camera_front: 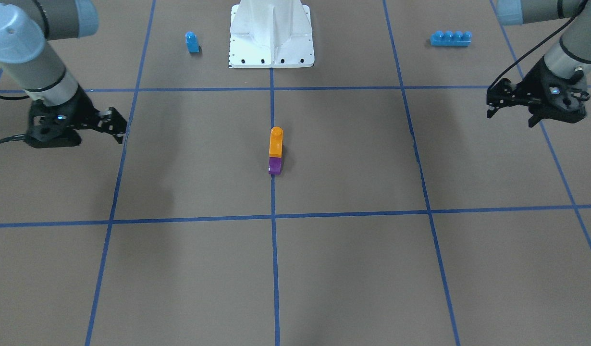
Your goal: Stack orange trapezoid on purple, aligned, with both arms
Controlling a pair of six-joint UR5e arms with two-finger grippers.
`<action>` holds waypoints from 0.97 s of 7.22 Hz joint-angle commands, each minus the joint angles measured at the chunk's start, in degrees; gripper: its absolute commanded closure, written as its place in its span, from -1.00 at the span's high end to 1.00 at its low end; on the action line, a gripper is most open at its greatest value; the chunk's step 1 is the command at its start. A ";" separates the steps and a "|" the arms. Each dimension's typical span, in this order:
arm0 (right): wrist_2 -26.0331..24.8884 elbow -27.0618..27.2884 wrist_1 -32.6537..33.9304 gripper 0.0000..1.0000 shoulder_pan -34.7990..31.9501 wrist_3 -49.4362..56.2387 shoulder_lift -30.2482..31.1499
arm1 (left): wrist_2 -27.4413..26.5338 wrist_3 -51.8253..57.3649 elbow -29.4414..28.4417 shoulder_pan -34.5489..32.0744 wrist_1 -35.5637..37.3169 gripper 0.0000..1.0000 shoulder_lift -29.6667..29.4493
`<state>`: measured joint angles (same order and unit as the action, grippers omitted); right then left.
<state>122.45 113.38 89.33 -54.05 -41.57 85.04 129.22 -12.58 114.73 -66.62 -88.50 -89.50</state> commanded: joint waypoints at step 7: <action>10.61 -9.93 0.23 1.00 -30.06 47.11 15.32 | 6.30 32.89 -16.91 -21.71 0.70 1.00 2.40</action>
<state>132.52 103.67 89.64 -83.91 5.22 100.03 135.53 21.01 97.95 -88.22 -87.97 -86.92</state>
